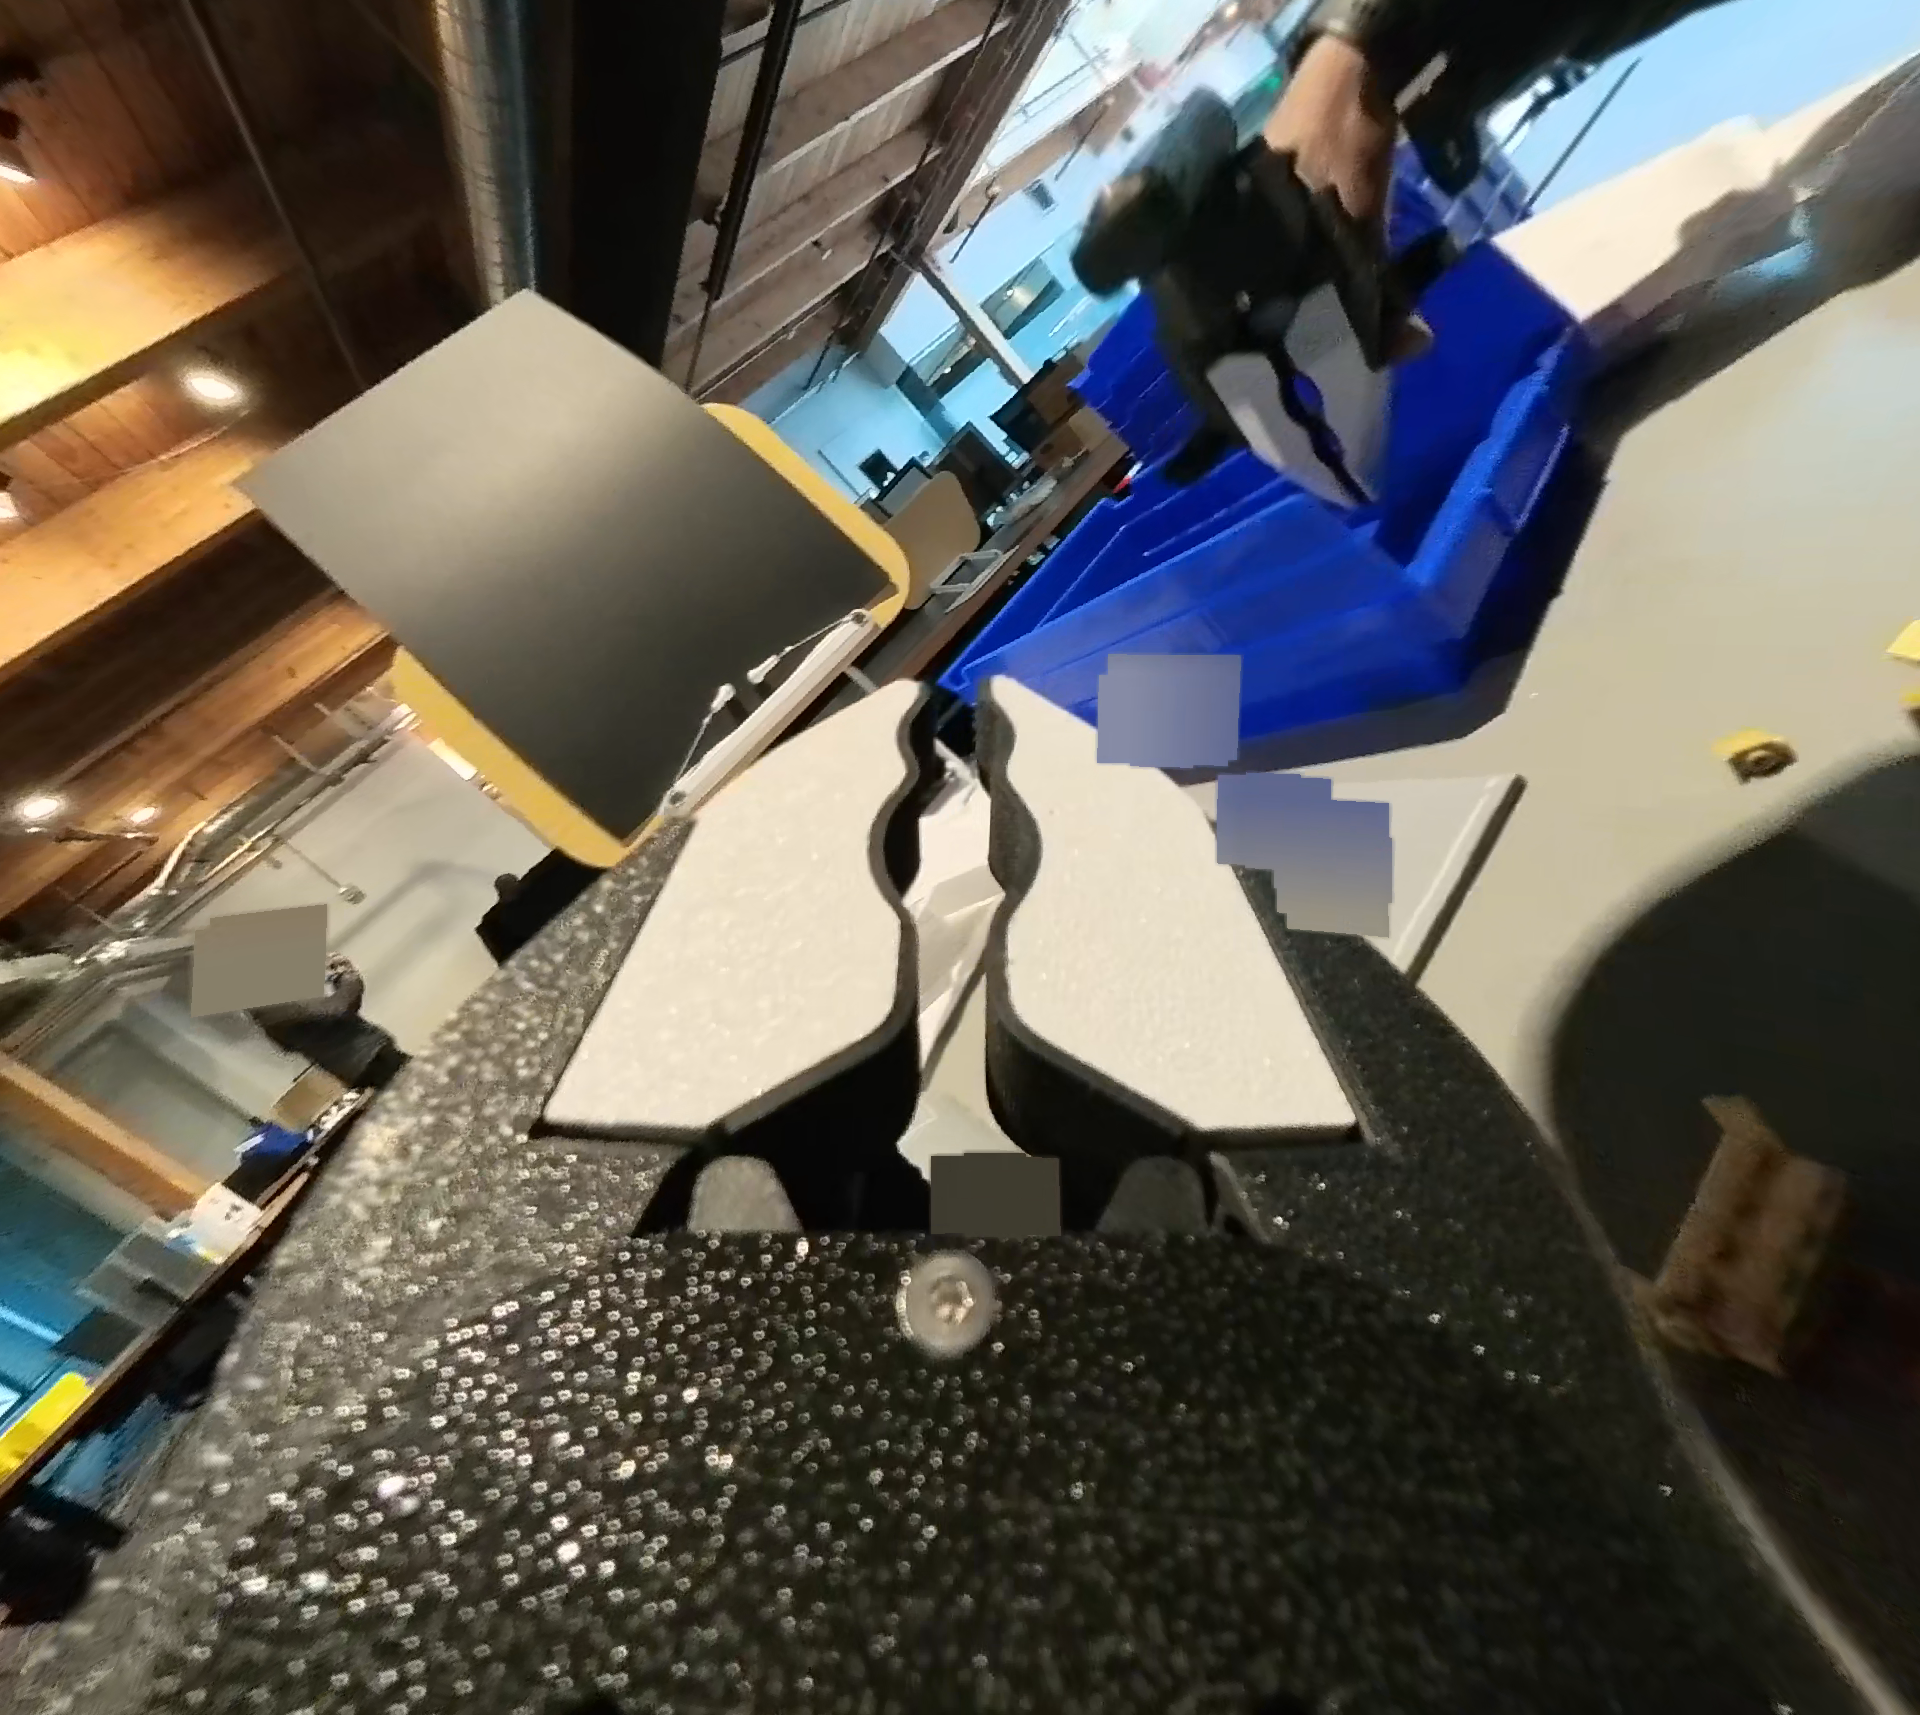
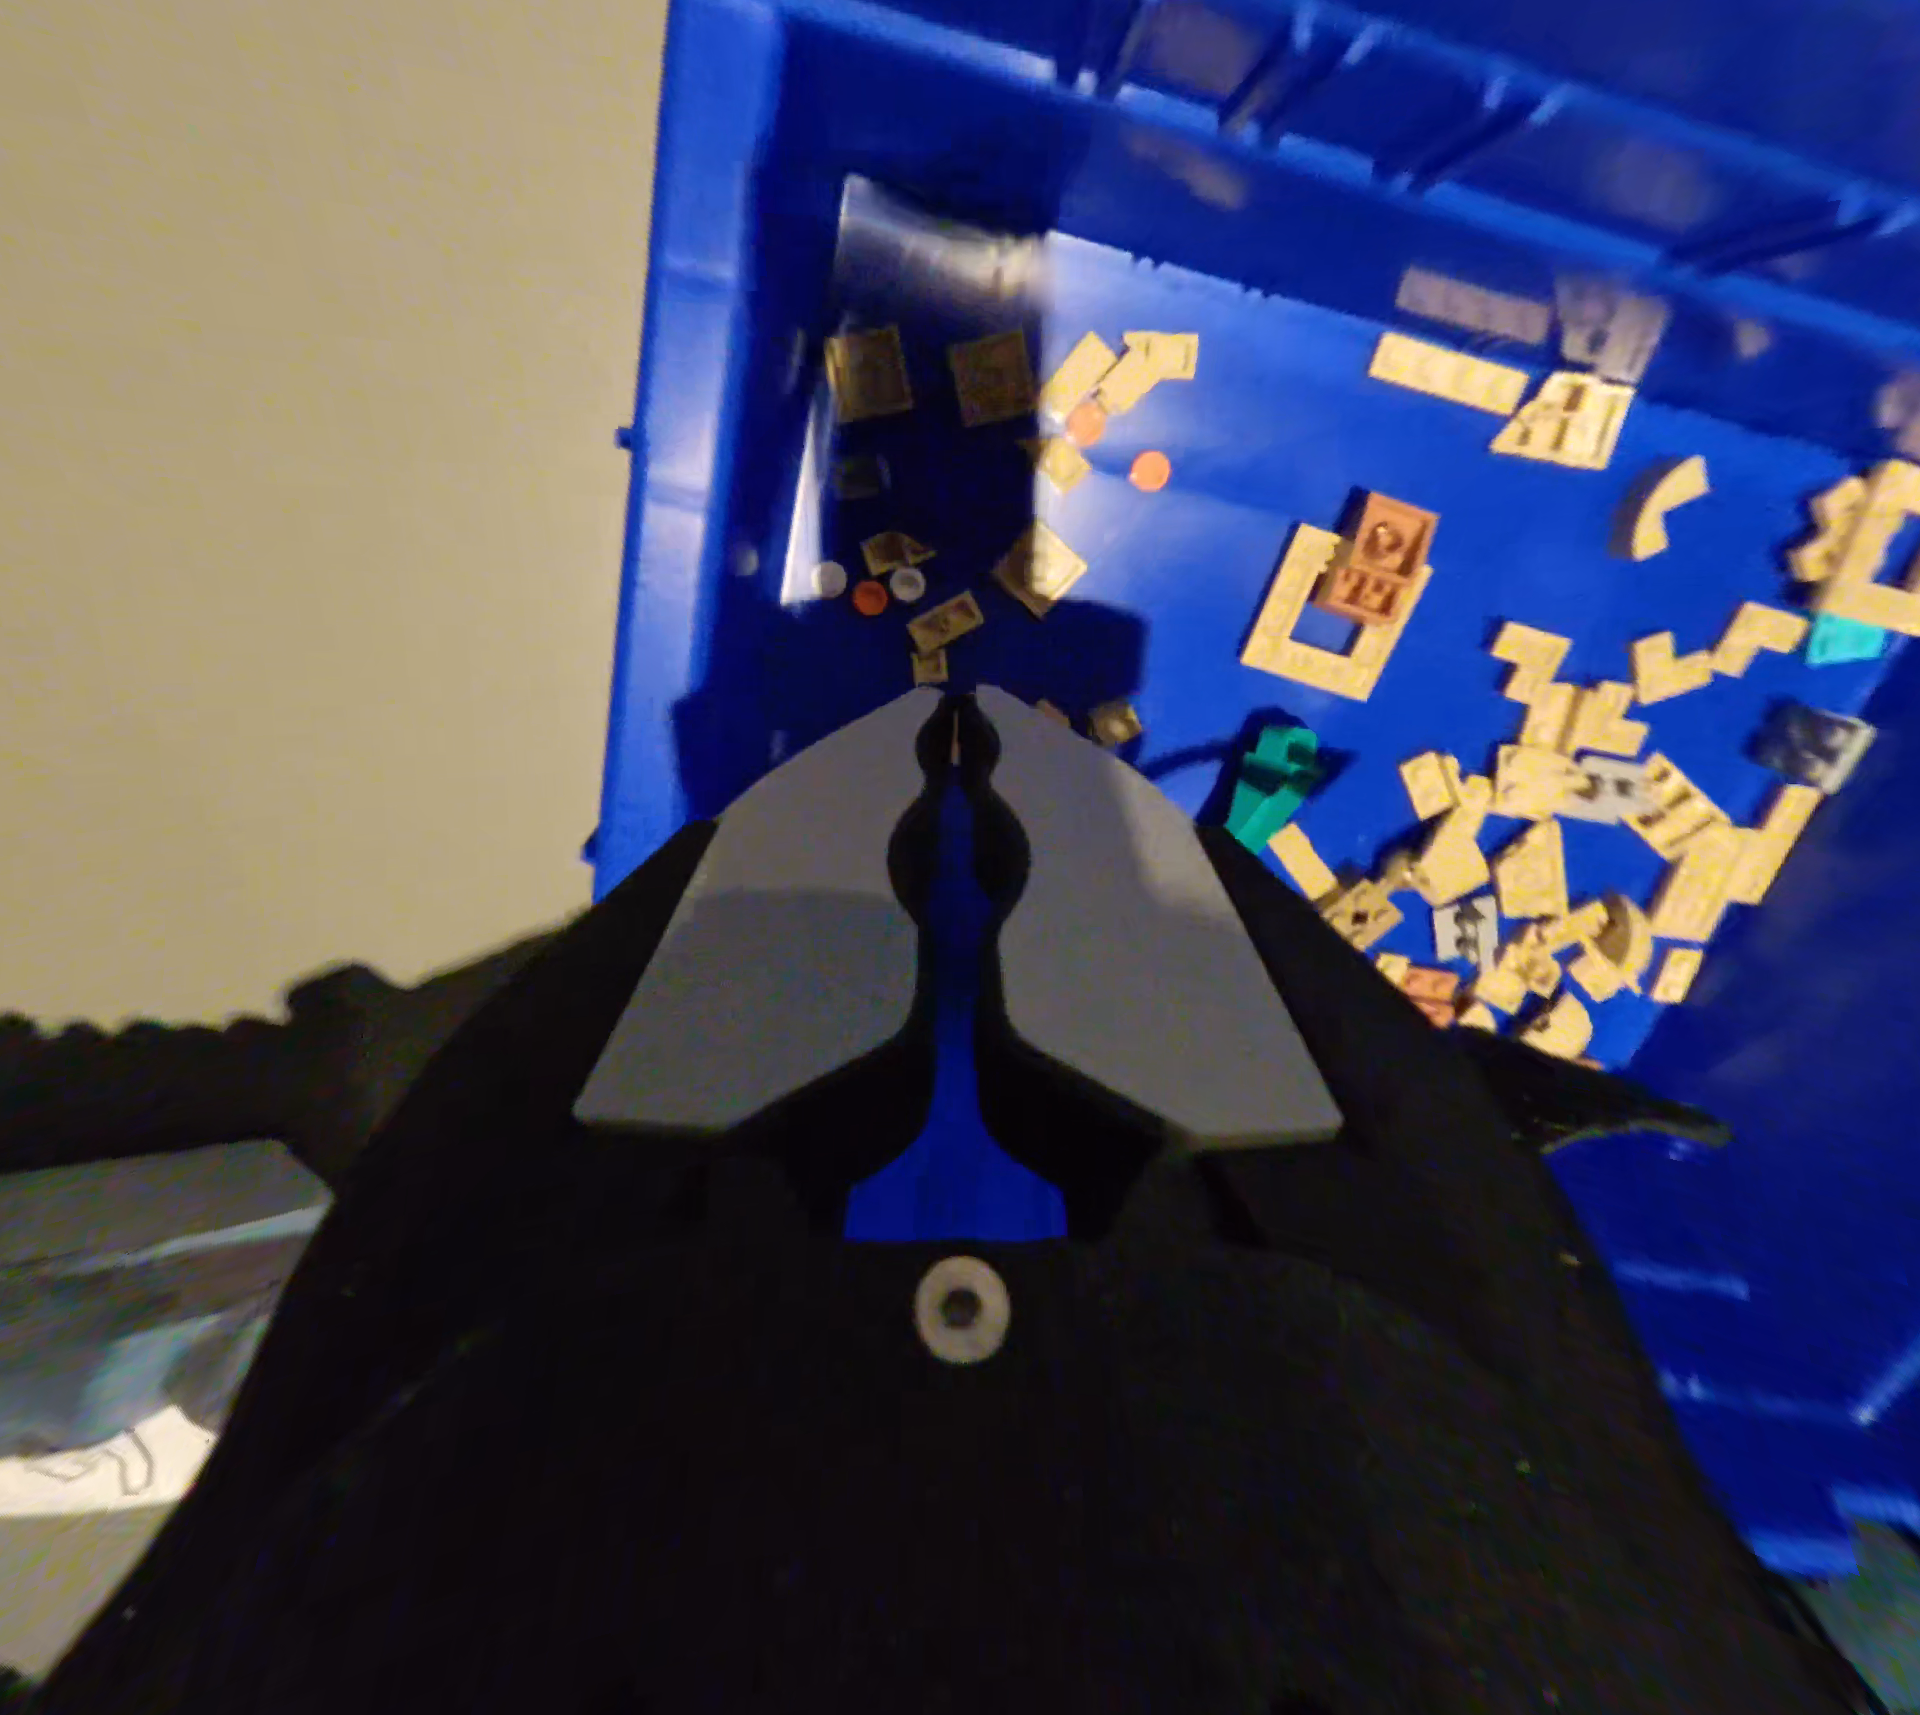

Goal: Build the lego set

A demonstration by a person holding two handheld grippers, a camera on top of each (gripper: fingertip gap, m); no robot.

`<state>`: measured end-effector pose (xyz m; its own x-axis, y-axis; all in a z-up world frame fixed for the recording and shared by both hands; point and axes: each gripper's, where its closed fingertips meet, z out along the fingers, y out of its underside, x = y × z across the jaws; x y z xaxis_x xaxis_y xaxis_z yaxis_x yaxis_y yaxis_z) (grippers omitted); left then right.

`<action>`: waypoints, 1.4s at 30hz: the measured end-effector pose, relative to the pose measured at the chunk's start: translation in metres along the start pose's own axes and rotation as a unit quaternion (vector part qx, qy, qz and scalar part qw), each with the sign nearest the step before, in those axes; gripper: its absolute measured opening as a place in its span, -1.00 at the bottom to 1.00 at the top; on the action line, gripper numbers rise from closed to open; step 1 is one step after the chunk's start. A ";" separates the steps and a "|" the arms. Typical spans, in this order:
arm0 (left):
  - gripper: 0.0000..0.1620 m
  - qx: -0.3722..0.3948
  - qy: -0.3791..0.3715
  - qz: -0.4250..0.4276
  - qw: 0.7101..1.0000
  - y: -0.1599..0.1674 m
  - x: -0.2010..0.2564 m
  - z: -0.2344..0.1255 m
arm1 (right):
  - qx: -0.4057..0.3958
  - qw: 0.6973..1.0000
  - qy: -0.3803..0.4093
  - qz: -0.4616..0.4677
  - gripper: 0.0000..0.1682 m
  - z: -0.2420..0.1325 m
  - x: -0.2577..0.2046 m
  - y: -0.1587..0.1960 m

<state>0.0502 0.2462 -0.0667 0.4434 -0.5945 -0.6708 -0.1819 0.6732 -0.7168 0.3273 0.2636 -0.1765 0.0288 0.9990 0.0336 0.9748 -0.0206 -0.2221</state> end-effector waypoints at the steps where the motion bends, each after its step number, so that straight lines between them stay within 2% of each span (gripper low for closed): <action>1: -0.92 -0.001 -0.003 -0.001 1.000 0.001 -0.002 -0.001 | -0.008 1.000 -0.006 -0.005 -0.98 0.006 0.001 0.000; 6: -0.93 -0.001 -0.005 -0.012 1.000 0.003 -0.005 -0.004 | -0.044 0.999 -0.028 -0.010 -0.93 0.027 -0.003 0.008; 16: -0.92 -0.001 0.003 -0.004 1.000 0.001 0.000 -0.003 | -0.080 0.996 -0.041 -0.005 -0.88 0.040 -0.006 0.014; 24: -0.92 0.000 0.007 -0.006 1.000 0.000 0.002 -0.003 | -0.085 0.995 -0.046 0.004 -0.91 0.041 -0.007 0.013; 25: -0.92 0.000 0.006 -0.006 1.000 0.000 0.002 -0.003 | -0.086 0.995 -0.042 0.002 -0.99 0.040 -0.007 0.012; 28: -0.92 0.003 0.006 -0.008 1.000 -0.002 0.001 -0.004 | -0.085 0.996 -0.012 0.008 -0.99 0.026 -0.005 0.010; 36: -0.91 0.031 0.002 -0.001 1.000 -0.022 0.001 -0.009 | 0.040 0.995 0.072 0.049 -0.99 -0.031 -0.029 -0.026; 40: -0.92 0.045 0.001 0.004 0.999 -0.032 0.002 -0.012 | 0.131 0.986 0.093 0.045 -0.99 -0.049 -0.063 -0.072; 42: -0.92 0.052 0.001 0.004 0.999 -0.036 0.002 -0.013 | 0.176 0.979 0.091 0.037 -1.00 -0.046 -0.084 -0.100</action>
<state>0.0459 0.2147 -0.0449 0.4403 -0.5891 -0.6775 -0.0945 0.7200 -0.6875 0.2375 0.1802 -0.1128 0.1663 0.9710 0.1718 0.8325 -0.0449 -0.5522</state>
